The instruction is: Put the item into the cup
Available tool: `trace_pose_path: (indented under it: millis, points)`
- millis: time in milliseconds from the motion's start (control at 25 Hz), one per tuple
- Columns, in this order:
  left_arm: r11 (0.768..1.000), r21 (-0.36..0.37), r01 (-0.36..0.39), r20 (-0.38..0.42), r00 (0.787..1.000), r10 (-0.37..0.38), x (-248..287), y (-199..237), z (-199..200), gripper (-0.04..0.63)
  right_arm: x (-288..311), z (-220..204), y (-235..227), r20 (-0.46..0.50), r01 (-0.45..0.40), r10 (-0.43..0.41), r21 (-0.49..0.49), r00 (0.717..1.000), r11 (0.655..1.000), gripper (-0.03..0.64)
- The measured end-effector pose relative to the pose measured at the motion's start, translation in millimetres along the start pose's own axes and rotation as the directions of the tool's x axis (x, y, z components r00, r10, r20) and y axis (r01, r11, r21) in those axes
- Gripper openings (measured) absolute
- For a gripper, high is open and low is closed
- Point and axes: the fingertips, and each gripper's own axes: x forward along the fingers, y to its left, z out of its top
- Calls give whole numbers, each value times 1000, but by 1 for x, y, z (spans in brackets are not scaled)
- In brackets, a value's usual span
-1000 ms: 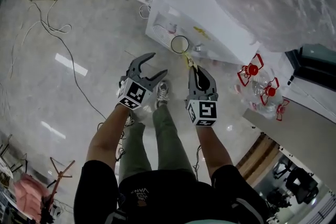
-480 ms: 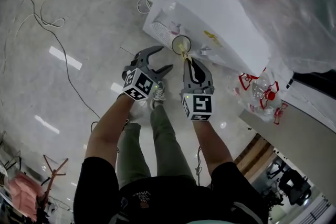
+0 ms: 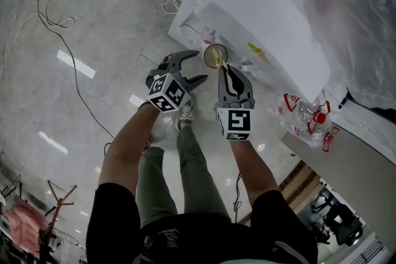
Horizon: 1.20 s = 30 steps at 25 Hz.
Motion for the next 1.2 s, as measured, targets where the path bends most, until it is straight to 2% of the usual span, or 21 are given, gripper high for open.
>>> trace_pose_path:
  millis: [320, 840, 1200]
  points:
    - [999, 14, 32, 14, 999, -32, 16, 8, -4, 324, 18, -3, -4, 31, -19, 20, -31, 999, 999, 54]
    - [999, 3, 38, 37, 999, -39, 30, 17, -7, 324, 43, -37, -12, -34, -25, 27, 46, 999, 999, 54]
    - [999, -5, 38, 42, 998, -38, 38, 18, -7, 324, 47, -41, -11, -41, -53, 54, 8, 998, 999, 54]
